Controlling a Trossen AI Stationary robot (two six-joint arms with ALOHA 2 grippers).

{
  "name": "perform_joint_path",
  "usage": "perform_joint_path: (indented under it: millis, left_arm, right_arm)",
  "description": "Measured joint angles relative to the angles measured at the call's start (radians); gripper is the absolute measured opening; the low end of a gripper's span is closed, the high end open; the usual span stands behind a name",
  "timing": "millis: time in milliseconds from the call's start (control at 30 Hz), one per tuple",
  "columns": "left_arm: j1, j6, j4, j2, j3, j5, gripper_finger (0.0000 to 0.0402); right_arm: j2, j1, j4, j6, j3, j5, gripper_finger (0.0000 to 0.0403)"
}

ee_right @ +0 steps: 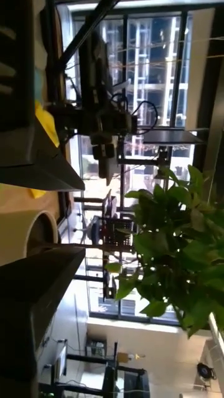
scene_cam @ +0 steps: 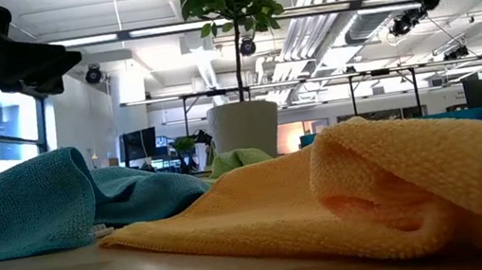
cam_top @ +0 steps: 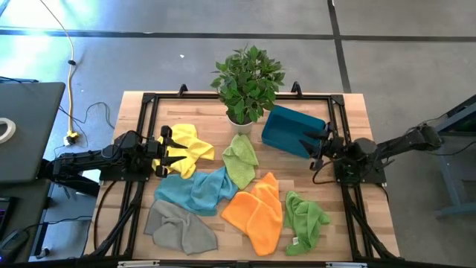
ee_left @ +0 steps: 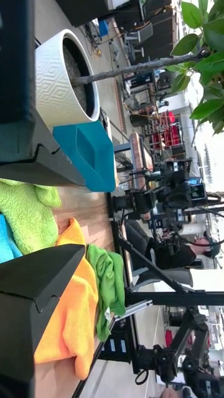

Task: Fold microfiber towels
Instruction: Adjust the orange towel

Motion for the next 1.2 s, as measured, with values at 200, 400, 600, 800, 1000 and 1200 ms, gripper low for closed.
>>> perform_joint_path:
  millis: [200, 400, 600, 800, 1000, 1200]
  left_arm:
    - [0.000, 0.000, 0.000, 0.000, 0.000, 0.000, 0.0152]
    - [0.000, 0.000, 0.000, 0.000, 0.000, 0.000, 0.0152]
    - [0.000, 0.000, 0.000, 0.000, 0.000, 0.000, 0.0152]
    - [0.000, 0.000, 0.000, 0.000, 0.000, 0.000, 0.0152]
    - [0.000, 0.000, 0.000, 0.000, 0.000, 0.000, 0.0152]
    - [0.000, 0.000, 0.000, 0.000, 0.000, 0.000, 0.0152]
  right_arm:
    - [0.127, -0.074, -0.108, 0.055, 0.124, -0.068, 0.0149]
    - [0.284, -0.124, -0.200, 0.131, 0.244, -0.123, 0.0149]
    - [0.442, -0.135, -0.327, 0.285, 0.344, -0.183, 0.0149]
    - [0.596, -0.134, -0.362, 0.425, 0.411, -0.402, 0.0149]
    - [0.727, -0.131, -0.344, 0.552, 0.453, -0.511, 0.0149]
    - [0.857, -0.098, -0.306, 0.595, 0.507, -0.512, 0.0149]
